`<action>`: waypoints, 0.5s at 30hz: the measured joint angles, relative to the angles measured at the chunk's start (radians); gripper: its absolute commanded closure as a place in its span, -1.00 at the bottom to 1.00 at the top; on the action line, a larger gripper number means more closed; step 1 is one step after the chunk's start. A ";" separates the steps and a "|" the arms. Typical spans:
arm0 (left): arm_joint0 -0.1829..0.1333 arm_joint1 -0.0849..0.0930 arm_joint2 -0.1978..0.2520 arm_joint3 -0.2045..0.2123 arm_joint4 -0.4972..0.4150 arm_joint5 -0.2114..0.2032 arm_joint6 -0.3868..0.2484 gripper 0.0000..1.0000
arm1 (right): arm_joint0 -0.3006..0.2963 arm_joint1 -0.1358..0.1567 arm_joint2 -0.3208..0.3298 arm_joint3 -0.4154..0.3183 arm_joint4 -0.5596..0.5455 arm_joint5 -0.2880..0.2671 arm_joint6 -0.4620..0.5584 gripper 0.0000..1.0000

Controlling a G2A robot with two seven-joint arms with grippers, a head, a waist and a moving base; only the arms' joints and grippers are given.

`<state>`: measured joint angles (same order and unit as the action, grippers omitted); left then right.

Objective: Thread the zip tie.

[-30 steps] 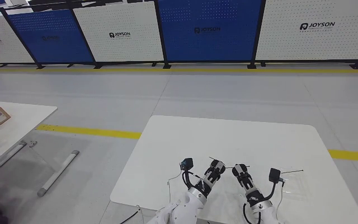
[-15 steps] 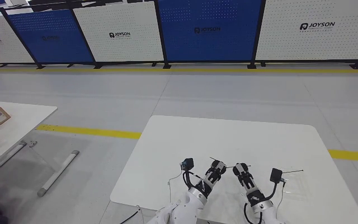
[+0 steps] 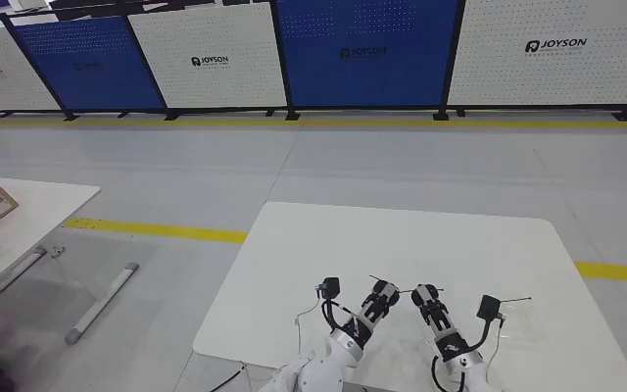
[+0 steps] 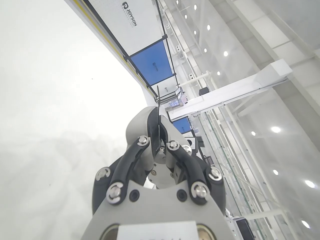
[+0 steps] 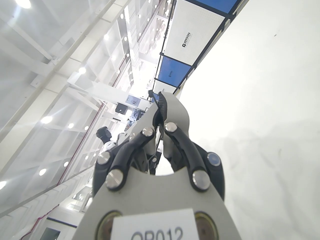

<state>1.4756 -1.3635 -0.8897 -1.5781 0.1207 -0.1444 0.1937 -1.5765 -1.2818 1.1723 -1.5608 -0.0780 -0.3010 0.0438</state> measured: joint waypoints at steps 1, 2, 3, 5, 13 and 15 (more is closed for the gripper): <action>0.000 0.000 -0.001 0.000 -0.001 -0.002 0.001 1.00 | 0.001 -0.001 0.000 0.001 -0.001 0.000 0.000 1.00; 0.001 0.000 -0.002 0.001 -0.002 -0.003 0.002 1.00 | 0.001 -0.001 0.000 0.002 -0.002 0.000 -0.001 1.00; 0.001 -0.001 -0.003 0.001 -0.003 -0.004 0.003 0.72 | 0.002 -0.001 0.000 0.003 -0.002 0.001 -0.002 1.00; 0.001 -0.001 -0.005 0.003 -0.005 -0.002 0.004 0.60 | 0.003 -0.002 0.000 0.004 -0.006 0.002 -0.006 1.00; -0.003 -0.003 -0.008 0.008 -0.011 0.020 -0.007 0.40 | 0.001 -0.006 0.001 0.001 -0.020 0.013 -0.025 1.00; -0.003 -0.004 -0.009 0.008 -0.010 0.020 -0.006 0.40 | 0.002 -0.007 0.001 0.001 -0.022 0.015 -0.027 1.00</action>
<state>1.4724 -1.3670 -0.8989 -1.5703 0.1107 -0.1239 0.1874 -1.5748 -1.2886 1.1737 -1.5593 -0.1003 -0.2863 0.0167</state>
